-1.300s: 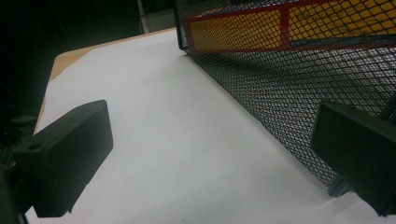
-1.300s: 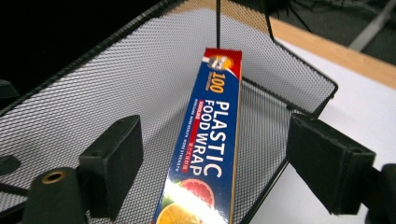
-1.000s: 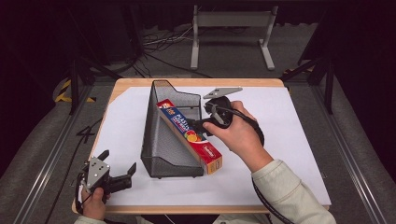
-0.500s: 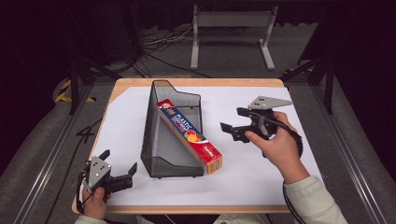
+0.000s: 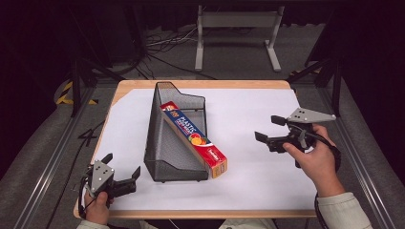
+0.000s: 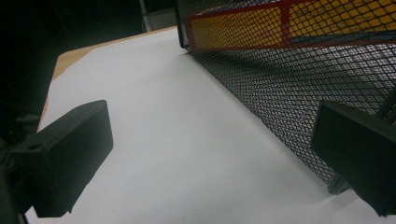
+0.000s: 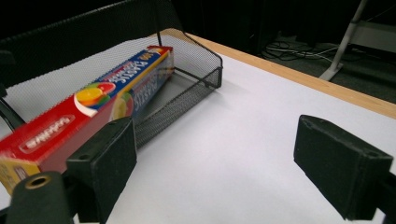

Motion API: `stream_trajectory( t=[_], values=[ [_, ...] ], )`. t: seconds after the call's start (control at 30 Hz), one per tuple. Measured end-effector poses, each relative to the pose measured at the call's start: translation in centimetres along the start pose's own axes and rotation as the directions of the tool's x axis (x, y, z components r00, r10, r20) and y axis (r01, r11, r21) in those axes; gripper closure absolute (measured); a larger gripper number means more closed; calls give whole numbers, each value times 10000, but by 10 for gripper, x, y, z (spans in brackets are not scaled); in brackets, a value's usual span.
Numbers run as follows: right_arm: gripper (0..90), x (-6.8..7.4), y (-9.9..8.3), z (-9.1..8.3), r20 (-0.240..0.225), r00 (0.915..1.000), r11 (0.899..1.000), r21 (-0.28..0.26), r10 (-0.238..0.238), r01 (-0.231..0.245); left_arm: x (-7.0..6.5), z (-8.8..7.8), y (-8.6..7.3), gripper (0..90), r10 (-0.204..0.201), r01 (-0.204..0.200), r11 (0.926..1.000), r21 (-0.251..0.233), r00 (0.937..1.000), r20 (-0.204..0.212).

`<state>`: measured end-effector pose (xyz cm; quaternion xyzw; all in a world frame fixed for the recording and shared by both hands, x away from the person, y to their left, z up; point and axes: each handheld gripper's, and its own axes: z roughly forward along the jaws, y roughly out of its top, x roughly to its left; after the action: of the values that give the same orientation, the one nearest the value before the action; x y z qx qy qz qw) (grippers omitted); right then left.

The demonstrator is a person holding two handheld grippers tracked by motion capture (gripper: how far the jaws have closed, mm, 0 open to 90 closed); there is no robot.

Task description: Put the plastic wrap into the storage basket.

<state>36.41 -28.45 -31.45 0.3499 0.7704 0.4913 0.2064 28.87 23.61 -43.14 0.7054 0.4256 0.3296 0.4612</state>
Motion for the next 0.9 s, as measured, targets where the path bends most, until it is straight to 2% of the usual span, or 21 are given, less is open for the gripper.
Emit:
stream_trajectory(
  t=[0.07, 0.2, 0.33, 0.37, 0.47, 0.53, 0.63, 0.77, 0.9],
  values=[
    [137, -6, -10, -3, 70, 9999, 9998, -162, -100, 101, 0, 0, 0, 0, -3, 3, 10000, 2, 10000, -13],
    [134, -18, -37, -5, 190, 9994, 9980, -568, 274, -263, 0, 0, -1, 0, 42, -42, 10000, 15, 10000, -28],
    [134, -24, -62, -4, 437, 9990, 9991, -428, 59, -40, 0, 1, -1, 1, 107, -107, 9999, 38, 9999, -35],
    [134, -24, -62, -4, 437, 9990, 9991, -428, 59, -40, 0, 1, -1, 0, 107, -107, 9999, 38, 9999, -35],
    [133, -29, -82, -5, 604, 9982, 9998, -205, 44, -31, -1, 0, 0, 0, 219, -219, 9998, 19, 9998, 14],
    [117, -31, -88, -7, 791, 9968, 9996, -251, -96, 116, -1, 0, 0, 0, 252, -252, 9997, 30, 9997, 38],
    [102, -31, -99, -10, 818, 9966, 9989, -466, 91, -53, 0, 1, -1, 0, 189, -190, 9998, 61, 9998, 58],
    [95, -33, -112, -9, 804, 9967, 9999, -108, 132, -123, 0, 1, -1, 0, 185, -186, 9998, 81, 9998, 93],
    [77, -38, -123, -8, 692, 9960, 9983, -152, 567, -558, 0, 1, -1, 0, 176, -177, 9998, 80, 9998, 116]
  ],
)
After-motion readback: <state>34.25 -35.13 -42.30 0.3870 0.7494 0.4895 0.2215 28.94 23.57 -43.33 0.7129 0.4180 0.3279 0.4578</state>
